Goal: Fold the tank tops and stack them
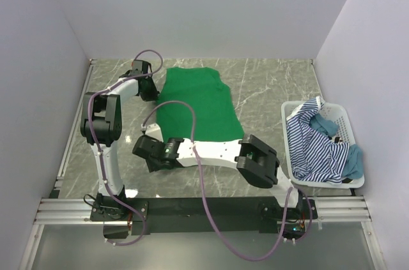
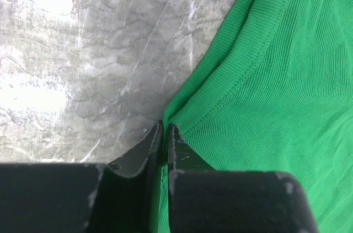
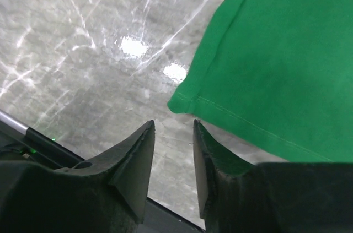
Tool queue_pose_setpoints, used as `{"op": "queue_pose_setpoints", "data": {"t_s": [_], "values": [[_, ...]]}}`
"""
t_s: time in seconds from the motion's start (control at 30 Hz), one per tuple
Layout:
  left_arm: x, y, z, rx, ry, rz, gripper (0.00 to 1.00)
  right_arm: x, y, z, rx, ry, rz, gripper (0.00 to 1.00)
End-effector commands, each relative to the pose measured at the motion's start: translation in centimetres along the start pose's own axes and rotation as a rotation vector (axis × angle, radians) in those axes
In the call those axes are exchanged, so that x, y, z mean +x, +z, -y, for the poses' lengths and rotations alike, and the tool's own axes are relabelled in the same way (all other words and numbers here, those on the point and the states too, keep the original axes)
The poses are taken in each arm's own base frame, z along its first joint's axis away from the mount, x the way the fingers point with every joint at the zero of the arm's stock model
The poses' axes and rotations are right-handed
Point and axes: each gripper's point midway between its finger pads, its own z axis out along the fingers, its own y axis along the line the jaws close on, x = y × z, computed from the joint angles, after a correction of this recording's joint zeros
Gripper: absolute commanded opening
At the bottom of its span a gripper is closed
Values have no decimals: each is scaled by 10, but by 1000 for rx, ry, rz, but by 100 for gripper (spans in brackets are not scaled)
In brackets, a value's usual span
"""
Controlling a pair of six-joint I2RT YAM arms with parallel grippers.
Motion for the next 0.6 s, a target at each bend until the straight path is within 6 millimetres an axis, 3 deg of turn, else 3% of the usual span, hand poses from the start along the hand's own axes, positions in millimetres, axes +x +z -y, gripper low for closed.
{"op": "queue_pose_setpoints", "data": {"t_s": [0.0, 0.23, 0.43, 0.47, 0.5, 0.57], "values": [[-1, -1, 2, 7, 16, 8, 3, -9, -1, -14, -2, 3, 28, 43], [-1, -2, 3, 16, 14, 7, 1, 6, 25, -5, 98, -16, 17, 45], [-2, -3, 5, 20, 8, 10, 1, 11, 27, 17, 176, -30, 38, 37], [-1, -3, 5, 21, 6, 9, 1, 12, 27, 19, 184, -36, 34, 34], [-1, -3, 5, 23, 5, 8, 1, 12, 26, 19, 186, -43, 35, 18], [0, -4, 4, 17, 1, 8, 1, 12, 20, 20, 187, -49, 42, 1]]}}
